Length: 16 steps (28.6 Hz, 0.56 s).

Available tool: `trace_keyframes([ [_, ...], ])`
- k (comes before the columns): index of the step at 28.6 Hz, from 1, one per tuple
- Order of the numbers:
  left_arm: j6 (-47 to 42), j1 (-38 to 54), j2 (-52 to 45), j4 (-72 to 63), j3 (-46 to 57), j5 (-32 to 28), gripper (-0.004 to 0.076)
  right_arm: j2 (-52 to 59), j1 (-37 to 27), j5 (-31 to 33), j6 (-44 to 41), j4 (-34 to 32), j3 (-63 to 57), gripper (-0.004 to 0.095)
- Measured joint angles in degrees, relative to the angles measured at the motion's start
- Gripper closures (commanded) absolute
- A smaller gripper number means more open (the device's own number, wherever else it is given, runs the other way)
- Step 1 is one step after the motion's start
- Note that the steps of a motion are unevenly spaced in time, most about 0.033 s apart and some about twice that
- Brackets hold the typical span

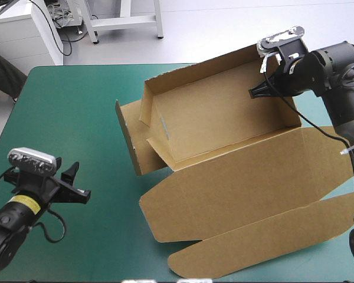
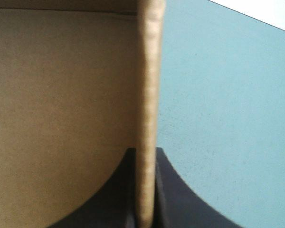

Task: Fold the box

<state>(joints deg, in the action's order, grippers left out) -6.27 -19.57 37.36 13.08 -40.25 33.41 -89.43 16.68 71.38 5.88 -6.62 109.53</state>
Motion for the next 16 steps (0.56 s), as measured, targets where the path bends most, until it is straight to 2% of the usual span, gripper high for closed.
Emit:
trace_keyframes([
  [3, -3.6, 0.0, 9.4, 5.3, -4.0, -0.6, 0.0428, 1.0, 0.0, 0.0, 0.0, 0.3, 0.0, 0.0928],
  [9, -11.7, 1.5, 20.5, 10.6, -7.8, -3.8, 0.0428, 2.5, 0.0, 0.0, -0.6, 0.3, 0.0, 0.0928],
  [13, -13.6, 8.3, 24.8, 6.6, -8.2, -8.9, 0.0428, 3.1, -0.1, 0.0, -1.0, 0.5, 0.0, 0.0928],
  [16, -11.1, 14.1, 26.7, -1.3, -8.2, -11.0, 0.0428, 3.1, -1.7, 0.0, -1.0, 2.3, 0.0, 0.0928],
])
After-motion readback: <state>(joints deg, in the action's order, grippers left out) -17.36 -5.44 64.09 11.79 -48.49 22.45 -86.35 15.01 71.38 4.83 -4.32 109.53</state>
